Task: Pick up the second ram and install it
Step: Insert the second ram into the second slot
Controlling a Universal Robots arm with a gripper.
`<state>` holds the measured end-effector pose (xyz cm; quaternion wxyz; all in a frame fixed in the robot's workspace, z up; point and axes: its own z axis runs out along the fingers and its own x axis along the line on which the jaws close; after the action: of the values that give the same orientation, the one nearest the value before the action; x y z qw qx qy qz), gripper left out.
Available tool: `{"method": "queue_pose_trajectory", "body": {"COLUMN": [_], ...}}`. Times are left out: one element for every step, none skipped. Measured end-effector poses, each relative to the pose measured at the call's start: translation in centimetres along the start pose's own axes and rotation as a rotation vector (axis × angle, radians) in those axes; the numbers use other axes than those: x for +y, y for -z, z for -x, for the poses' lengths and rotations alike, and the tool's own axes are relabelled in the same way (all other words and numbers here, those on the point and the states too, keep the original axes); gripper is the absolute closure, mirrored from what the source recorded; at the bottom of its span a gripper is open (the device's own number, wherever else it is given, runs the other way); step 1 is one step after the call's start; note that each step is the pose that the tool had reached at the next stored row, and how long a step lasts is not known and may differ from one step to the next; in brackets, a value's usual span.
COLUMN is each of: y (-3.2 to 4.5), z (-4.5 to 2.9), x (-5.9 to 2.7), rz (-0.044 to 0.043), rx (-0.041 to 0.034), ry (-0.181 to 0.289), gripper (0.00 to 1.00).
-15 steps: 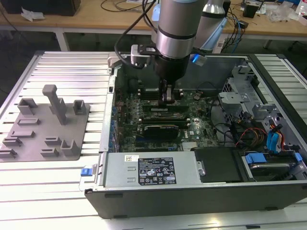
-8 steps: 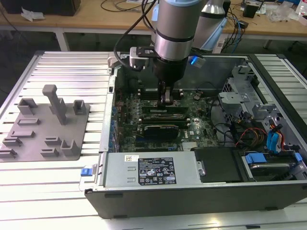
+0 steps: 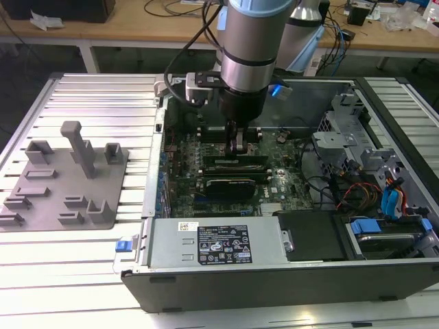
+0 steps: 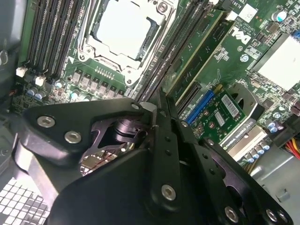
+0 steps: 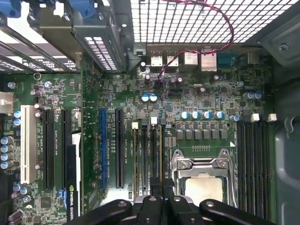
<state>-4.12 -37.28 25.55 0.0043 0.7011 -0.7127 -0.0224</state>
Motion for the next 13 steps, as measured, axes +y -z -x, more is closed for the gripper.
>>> {"method": "queue_pose_trajectory", "body": {"y": [-0.19, -0.35, -0.39, -0.43, -0.52, -0.62, -0.75, -0.84, -0.92, -1.03, -1.11, -1.23, -1.32], "z": [-0.05, -0.13, -0.15, -0.18, -0.24, -0.28, -0.30, -0.30, -0.30, -0.30, -0.32, -0.32, -0.33], "x": [-0.01, -0.02, -0.02, -0.03, -0.03, -0.03, -0.06, -0.11, -0.23, -0.29, -0.29, -0.31, -0.31], "rz": [0.0000, 0.0000, 0.0000, -0.0001, -0.0001, 0.0000, -0.0001, 0.0000, 0.0000, 0.0000, 0.0001, 0.0000, 0.0000], "rx": [0.0001, 0.0001, 0.0000, 0.0000, -0.0001, -0.0001, -0.0001, 0.0000, 0.0001, -0.0001, 0.0002, 0.0001, 0.0001], "ry": [0.000, 0.000, 0.000, 0.000, 0.000, 0.000, 0.000, 0.000, 0.000, 0.002, 0.002, 0.002, 0.002], "gripper": [0.91, 0.91, 0.91, 0.91, 0.91, 0.91, 0.91, 0.91, 0.91, 0.91, 0.91, 0.91, 0.91]}}
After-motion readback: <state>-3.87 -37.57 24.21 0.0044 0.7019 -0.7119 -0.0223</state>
